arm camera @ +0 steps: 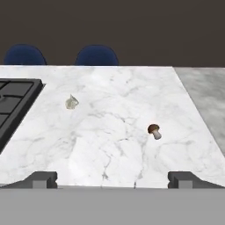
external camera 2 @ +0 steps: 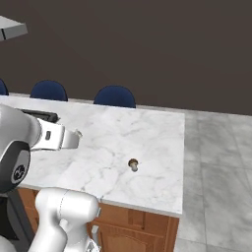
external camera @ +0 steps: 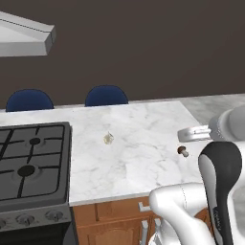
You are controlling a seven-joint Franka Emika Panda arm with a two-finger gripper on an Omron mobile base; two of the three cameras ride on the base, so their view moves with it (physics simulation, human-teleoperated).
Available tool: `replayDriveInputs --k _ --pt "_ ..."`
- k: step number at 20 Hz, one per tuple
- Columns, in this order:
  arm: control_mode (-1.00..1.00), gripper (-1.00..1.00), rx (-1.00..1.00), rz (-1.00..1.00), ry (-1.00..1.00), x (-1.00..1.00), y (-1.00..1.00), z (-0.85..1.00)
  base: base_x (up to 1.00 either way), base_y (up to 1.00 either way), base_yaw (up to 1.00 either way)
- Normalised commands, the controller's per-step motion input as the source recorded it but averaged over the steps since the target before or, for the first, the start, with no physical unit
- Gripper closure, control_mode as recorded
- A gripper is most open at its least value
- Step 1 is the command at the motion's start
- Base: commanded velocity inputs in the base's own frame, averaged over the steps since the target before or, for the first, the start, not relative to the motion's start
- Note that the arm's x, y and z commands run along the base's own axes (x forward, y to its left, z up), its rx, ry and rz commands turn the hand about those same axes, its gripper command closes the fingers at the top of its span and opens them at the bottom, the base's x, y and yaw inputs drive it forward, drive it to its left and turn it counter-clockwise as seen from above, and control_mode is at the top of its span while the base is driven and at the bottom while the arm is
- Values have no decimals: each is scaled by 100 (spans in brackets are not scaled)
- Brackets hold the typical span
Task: Place the beer on the top shelf of the fridge to keep it out of children's reach, and place the mushroom and garlic on lower shelves for easy access.
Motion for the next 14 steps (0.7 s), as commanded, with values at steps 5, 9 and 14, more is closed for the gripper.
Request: replayDriveInputs --k 5,9,14 --pt "-100 -100 0 -1 10 29 -57 -33 0 0 0" --pt "-100 -100 0 -3 16 41 -41 -38 0 0 0" --pt "-100 -100 0 0 17 38 -36 -56 0 0 0"
